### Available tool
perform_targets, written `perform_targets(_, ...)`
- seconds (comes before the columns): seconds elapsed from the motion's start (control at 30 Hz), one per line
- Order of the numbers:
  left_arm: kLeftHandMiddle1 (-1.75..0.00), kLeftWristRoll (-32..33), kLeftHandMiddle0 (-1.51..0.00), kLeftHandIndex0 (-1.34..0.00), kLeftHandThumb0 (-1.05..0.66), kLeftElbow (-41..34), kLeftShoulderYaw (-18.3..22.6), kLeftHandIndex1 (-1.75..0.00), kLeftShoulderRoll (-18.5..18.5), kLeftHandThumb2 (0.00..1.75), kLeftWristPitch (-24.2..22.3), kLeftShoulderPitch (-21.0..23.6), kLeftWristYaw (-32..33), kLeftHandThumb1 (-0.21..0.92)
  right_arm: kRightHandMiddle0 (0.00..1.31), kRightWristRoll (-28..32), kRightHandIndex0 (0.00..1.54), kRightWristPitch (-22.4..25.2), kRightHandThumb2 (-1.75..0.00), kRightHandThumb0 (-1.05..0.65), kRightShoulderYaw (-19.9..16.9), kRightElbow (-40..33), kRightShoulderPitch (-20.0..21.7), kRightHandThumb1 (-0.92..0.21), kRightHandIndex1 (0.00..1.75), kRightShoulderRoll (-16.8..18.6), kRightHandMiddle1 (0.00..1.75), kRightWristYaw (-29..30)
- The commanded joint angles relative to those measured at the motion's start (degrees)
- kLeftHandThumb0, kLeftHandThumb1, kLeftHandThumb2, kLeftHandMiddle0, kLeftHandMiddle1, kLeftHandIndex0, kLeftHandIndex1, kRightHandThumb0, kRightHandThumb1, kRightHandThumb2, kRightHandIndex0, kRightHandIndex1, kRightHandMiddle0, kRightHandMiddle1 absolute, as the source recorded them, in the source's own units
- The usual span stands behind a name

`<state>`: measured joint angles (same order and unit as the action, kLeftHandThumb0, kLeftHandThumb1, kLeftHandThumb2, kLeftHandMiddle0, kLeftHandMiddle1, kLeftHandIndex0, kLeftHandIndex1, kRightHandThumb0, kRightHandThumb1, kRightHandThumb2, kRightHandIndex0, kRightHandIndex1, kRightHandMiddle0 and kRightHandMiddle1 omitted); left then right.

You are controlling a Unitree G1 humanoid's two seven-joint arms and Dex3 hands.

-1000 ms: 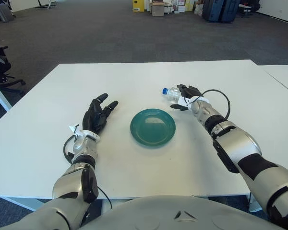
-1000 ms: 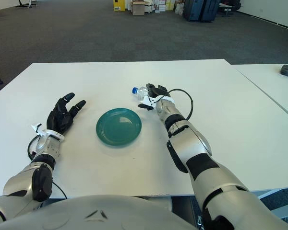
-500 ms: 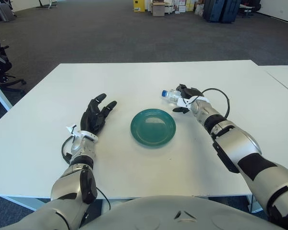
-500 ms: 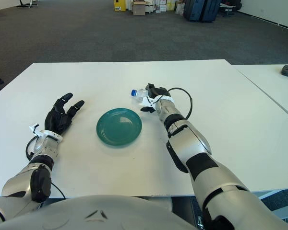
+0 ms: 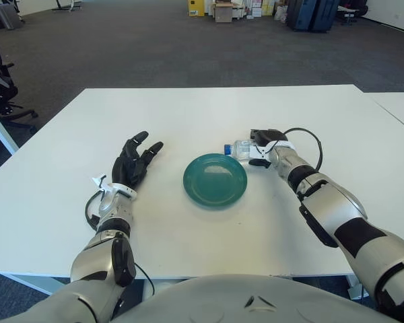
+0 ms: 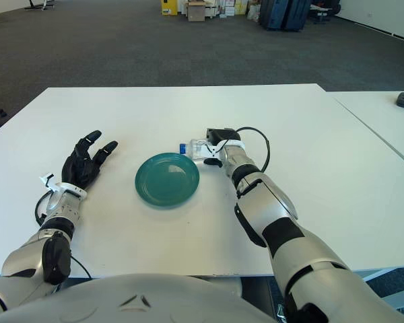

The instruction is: Put the bottle into the plate.

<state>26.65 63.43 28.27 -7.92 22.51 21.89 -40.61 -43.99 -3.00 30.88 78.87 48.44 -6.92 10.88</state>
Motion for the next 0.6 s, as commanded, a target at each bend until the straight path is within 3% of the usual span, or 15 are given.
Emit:
perform_targets(0.0, -0.79, -0.1, -0.5, -0.22, -0.89, 0.4, 0.0, -1.12, -0.4, 0.87, -0.8, -0.6, 0.7, 0.92, 0.58, 0.4, 0.83, -0.1, -1.43, 0.0, -0.2, 1.5, -2.3, -0.13, 1.45, -0.4, 1.75, -1.7)
perform_targets(0.3, -0.79, 0.0, -0.49, -0.2, -0.9, 0.6, 0.1, -1.12, -0.5, 0.88, -0.8, -0.5, 0.3, 0.92, 0.56, 0.9, 0.76, 0.3, -1.5, 0.0, -0.9, 1.5, -2.3, -0.13, 1.64, -0.8, 1.75, -1.6)
perform_targets(0.57, -0.8, 0.0, -0.51, -0.21, -0.9, 1.0, 0.0, -1.12, -0.7, 0.89, -1.2, -0.2, 0.2, 0.92, 0.55, 0.6, 0.73, 0.1, -1.47, 0.0, -1.0, 1.5, -2.7, -0.15, 1.64, -1.2, 1.75, -0.9)
